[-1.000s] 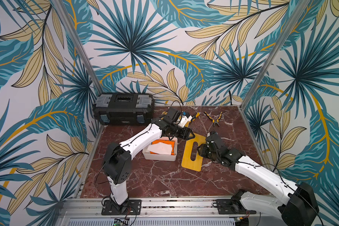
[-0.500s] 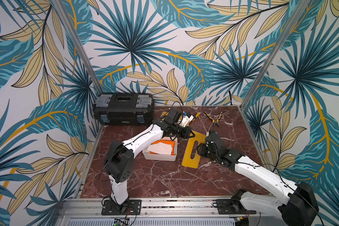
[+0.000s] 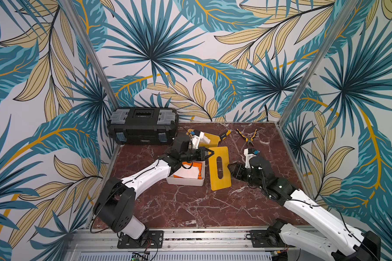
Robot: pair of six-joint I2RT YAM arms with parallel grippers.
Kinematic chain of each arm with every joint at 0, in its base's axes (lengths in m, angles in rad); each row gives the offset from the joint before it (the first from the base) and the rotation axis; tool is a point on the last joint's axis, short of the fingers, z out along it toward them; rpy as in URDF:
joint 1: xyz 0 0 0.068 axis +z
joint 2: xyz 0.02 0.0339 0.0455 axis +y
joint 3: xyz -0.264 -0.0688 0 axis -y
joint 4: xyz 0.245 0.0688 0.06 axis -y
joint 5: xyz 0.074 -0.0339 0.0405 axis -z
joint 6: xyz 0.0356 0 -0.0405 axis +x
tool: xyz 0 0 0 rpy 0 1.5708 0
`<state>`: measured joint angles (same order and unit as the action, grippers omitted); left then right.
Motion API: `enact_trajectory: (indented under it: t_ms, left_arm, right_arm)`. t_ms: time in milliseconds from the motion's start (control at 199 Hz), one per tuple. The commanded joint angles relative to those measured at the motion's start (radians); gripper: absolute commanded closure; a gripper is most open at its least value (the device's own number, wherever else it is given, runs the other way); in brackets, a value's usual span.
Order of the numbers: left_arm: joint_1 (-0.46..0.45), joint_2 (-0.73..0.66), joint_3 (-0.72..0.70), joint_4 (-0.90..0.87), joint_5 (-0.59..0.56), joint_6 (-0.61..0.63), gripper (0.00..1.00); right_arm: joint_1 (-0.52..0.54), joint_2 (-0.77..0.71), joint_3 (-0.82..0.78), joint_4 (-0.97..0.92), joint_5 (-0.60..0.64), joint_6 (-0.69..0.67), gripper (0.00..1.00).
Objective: Put the tissue paper into the tissue box
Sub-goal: Close the box lid on the tissue box.
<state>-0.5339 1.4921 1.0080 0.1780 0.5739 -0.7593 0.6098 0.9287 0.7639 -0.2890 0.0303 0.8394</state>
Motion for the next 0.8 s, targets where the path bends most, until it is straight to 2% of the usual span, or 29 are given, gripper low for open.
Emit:
enact_trajectory:
  t_ms: [0, 90, 231, 356, 457, 682, 798]
  left_arm:
    - [0.042, -0.104, -0.121, 0.280, -0.071, -0.161, 1.00]
    - [0.080, -0.188, -0.216, 0.369, -0.124, -0.234, 1.00]
    - [0.120, -0.312, -0.349, 0.469, -0.217, -0.339, 1.00]
    - [0.139, -0.415, -0.442, 0.486, -0.301, -0.402, 1.00]
    - [0.152, -0.481, -0.497, 0.501, -0.355, -0.448, 1.00]
    - [0.157, -0.548, -0.520, 0.489, -0.363, -0.493, 1.00]
    - [0.157, -0.550, -0.519, 0.489, -0.349, -0.507, 1.00]
  right_arm:
    - [0.005, -0.029, -0.067, 0.139, -0.106, 0.080, 0.42]
    - [0.010, -0.032, -0.111, 0.256, -0.171, 0.142, 0.35]
    - [0.025, -0.002, -0.200, 0.511, -0.244, 0.214, 0.33]
    - [0.057, 0.028, -0.290, 0.771, -0.226, 0.276, 0.33]
    - [0.078, 0.051, -0.333, 0.898, -0.187, 0.308, 0.34]
    - [0.112, 0.150, -0.329, 1.045, -0.185, 0.365, 0.37]
    - [0.123, 0.227, -0.324, 1.181, -0.214, 0.423, 0.41]
